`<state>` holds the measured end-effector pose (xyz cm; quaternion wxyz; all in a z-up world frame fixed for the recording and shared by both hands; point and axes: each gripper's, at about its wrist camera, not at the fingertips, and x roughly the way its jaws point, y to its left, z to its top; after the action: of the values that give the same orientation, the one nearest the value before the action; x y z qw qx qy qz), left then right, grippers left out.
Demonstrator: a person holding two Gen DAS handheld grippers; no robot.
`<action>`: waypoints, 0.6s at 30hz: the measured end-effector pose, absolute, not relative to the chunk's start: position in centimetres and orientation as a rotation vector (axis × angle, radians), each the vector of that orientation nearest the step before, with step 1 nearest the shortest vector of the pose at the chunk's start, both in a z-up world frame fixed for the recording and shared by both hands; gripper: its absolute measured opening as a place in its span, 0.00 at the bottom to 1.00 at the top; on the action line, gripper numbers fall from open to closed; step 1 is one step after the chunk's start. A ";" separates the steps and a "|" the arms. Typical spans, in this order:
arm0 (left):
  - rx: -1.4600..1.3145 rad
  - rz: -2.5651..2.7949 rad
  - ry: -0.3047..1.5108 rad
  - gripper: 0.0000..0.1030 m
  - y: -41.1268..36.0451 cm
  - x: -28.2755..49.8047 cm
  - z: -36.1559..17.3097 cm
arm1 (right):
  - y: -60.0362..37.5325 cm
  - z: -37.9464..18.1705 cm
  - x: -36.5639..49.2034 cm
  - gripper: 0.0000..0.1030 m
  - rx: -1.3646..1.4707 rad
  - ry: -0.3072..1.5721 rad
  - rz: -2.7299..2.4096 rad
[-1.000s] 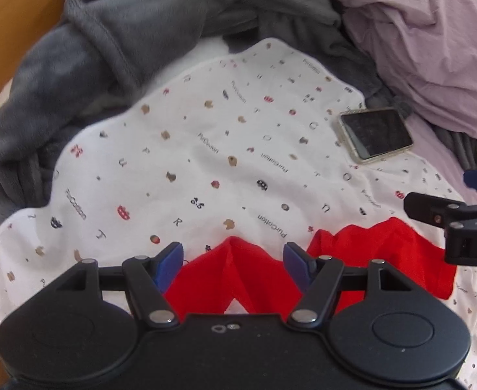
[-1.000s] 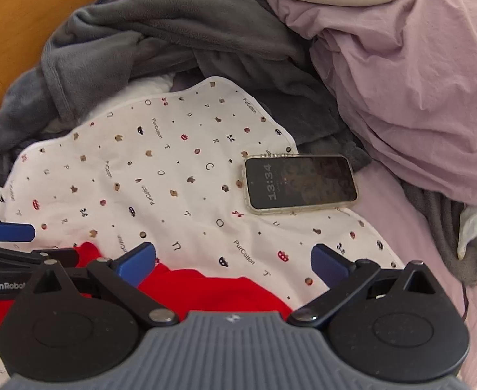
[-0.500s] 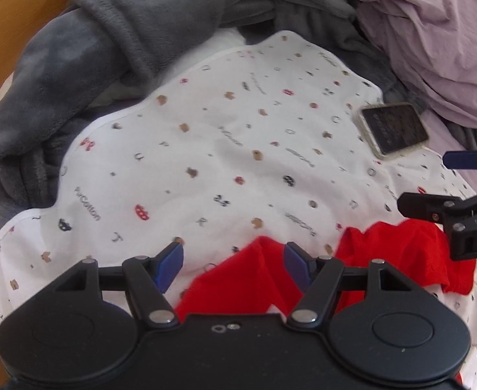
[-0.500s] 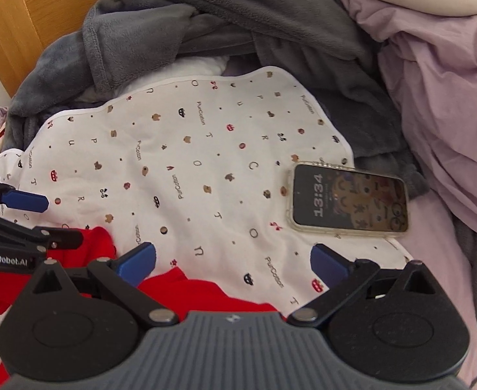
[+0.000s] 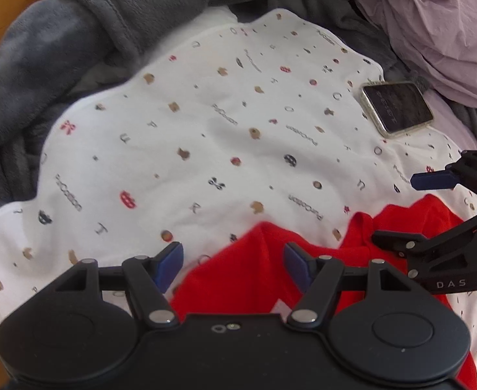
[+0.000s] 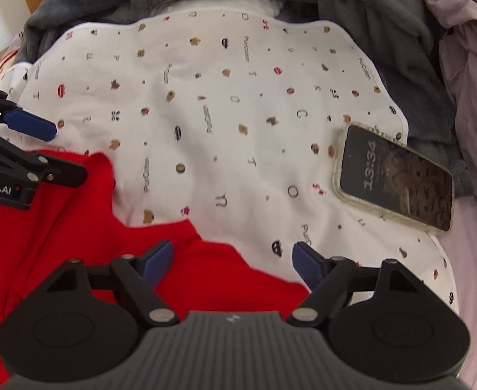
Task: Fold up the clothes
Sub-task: 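Lower both tools onto the red garment's hem, approaching its edge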
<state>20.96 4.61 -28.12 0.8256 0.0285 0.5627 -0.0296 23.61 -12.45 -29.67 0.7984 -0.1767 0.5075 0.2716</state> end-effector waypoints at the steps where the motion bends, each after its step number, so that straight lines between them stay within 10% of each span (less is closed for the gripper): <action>1: 0.064 -0.064 1.197 0.67 4.5 20.9 -28.2 | -12.6 -29.8 23.6 0.79 -0.379 1.092 0.583; 18: 0.073 0.020 1.155 0.67 7.1 22.2 -27.2 | -12.9 -28.6 24.3 0.74 -0.325 1.067 0.588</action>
<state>22.19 7.12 -27.23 0.8371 0.0347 0.5459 0.0094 24.28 -12.94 -28.62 0.8077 -0.1519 0.4990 0.2749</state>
